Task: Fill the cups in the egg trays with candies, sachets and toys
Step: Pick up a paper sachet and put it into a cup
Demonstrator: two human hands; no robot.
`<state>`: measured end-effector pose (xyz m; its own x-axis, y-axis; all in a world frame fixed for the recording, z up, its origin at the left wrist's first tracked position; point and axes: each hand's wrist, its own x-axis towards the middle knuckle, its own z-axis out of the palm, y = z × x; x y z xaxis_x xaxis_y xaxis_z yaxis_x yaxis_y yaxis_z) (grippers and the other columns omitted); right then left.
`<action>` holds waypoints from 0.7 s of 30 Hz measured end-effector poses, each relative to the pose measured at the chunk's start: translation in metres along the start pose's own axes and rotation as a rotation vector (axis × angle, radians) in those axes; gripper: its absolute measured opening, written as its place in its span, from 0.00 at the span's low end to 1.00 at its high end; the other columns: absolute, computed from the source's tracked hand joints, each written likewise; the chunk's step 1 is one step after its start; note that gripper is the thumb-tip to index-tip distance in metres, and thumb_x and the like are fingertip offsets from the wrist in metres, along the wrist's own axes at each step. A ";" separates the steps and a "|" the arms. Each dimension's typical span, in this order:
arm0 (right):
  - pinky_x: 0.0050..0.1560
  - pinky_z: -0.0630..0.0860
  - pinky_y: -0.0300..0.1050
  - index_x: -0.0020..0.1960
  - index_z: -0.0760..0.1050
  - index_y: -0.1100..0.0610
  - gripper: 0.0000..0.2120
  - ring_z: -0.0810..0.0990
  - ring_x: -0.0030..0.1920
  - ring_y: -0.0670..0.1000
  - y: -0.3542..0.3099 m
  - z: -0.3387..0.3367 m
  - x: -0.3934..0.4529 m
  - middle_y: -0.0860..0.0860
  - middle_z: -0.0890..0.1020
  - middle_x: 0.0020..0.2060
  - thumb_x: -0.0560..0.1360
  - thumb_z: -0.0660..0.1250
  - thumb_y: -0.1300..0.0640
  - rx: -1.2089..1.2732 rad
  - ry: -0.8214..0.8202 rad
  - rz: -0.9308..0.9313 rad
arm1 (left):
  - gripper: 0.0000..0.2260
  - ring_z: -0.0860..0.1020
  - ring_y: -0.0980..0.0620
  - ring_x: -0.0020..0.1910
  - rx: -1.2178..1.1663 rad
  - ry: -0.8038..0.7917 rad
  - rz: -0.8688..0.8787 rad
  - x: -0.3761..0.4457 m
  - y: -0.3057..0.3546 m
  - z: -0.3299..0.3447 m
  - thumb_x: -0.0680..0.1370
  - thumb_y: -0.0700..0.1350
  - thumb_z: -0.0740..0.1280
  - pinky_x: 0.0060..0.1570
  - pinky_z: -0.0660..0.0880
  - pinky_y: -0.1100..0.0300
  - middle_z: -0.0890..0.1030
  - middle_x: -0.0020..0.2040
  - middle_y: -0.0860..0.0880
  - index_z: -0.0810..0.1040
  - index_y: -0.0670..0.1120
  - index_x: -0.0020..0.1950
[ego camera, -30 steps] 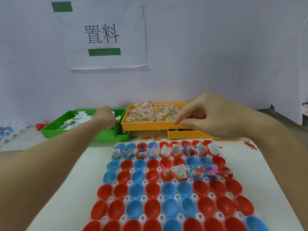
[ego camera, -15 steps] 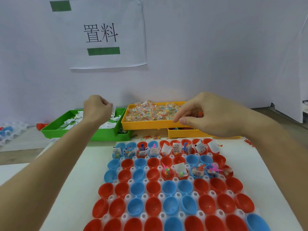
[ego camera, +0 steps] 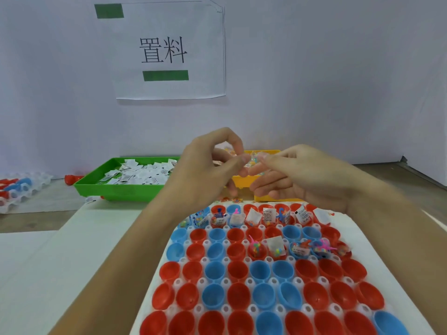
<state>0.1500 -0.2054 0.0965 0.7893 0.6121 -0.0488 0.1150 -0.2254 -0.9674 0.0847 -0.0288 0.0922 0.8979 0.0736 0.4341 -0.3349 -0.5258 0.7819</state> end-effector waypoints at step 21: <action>0.38 0.78 0.32 0.46 0.85 0.52 0.02 0.86 0.41 0.45 0.010 -0.009 0.005 0.47 0.87 0.38 0.73 0.75 0.55 -0.356 0.083 -0.288 | 0.10 0.84 0.51 0.35 0.010 -0.193 -0.075 0.002 -0.009 -0.003 0.73 0.39 0.76 0.35 0.80 0.62 0.86 0.40 0.48 0.79 0.47 0.50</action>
<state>0.1606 -0.2115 0.0885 0.7387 0.6283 0.2440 0.5254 -0.3100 -0.7924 0.0887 -0.0214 0.0879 0.9588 -0.0505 0.2797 -0.2627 -0.5331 0.8042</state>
